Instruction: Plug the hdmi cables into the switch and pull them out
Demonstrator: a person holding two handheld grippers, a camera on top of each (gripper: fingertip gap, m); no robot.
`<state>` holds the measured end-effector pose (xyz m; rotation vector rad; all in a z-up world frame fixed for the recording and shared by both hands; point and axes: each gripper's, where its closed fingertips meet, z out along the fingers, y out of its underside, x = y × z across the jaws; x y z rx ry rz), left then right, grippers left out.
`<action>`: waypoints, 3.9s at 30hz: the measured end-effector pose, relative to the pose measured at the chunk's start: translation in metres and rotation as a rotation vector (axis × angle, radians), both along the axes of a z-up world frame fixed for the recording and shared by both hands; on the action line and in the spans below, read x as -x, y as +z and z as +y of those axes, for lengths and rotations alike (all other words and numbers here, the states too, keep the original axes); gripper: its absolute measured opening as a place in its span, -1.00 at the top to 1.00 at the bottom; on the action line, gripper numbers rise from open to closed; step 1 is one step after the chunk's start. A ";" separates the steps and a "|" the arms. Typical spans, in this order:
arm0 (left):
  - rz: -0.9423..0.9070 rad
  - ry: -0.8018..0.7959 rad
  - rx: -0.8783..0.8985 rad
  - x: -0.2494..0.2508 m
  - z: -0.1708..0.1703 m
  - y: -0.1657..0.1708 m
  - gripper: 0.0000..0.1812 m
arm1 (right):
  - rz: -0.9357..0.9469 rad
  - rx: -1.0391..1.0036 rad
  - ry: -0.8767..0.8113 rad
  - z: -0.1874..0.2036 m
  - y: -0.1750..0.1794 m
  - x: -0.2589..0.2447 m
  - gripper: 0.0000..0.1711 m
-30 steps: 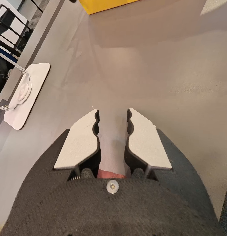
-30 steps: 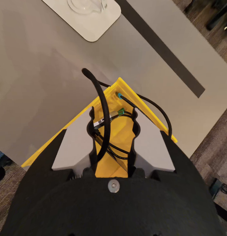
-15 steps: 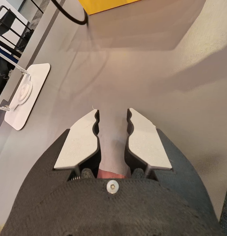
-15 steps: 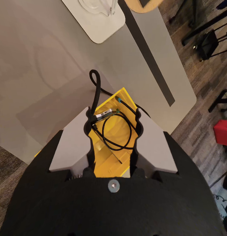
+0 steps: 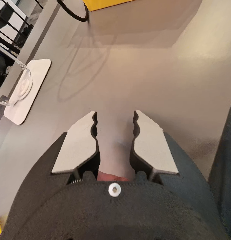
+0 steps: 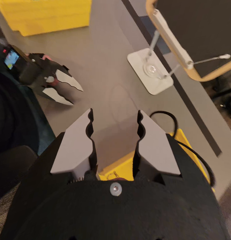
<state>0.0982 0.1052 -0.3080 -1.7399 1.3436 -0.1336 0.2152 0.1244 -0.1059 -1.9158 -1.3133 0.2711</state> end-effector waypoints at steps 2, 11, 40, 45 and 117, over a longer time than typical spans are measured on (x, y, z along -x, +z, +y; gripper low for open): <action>0.037 -0.005 -0.003 0.007 -0.006 0.003 0.41 | -0.033 0.013 0.044 -0.004 -0.019 0.020 0.26; 0.047 0.208 -0.175 0.116 0.019 0.119 0.42 | 0.016 0.069 0.046 0.003 -0.064 0.074 0.18; 0.405 0.881 -0.356 0.494 0.183 0.131 0.95 | 0.097 0.246 0.107 -0.030 -0.123 0.105 0.37; 0.339 0.766 -0.471 0.448 0.170 0.203 0.96 | 0.102 0.244 0.108 -0.032 -0.121 0.105 0.39; 0.352 0.690 -0.109 0.358 0.008 0.163 0.94 | 0.198 0.210 0.238 -0.063 -0.115 0.128 0.32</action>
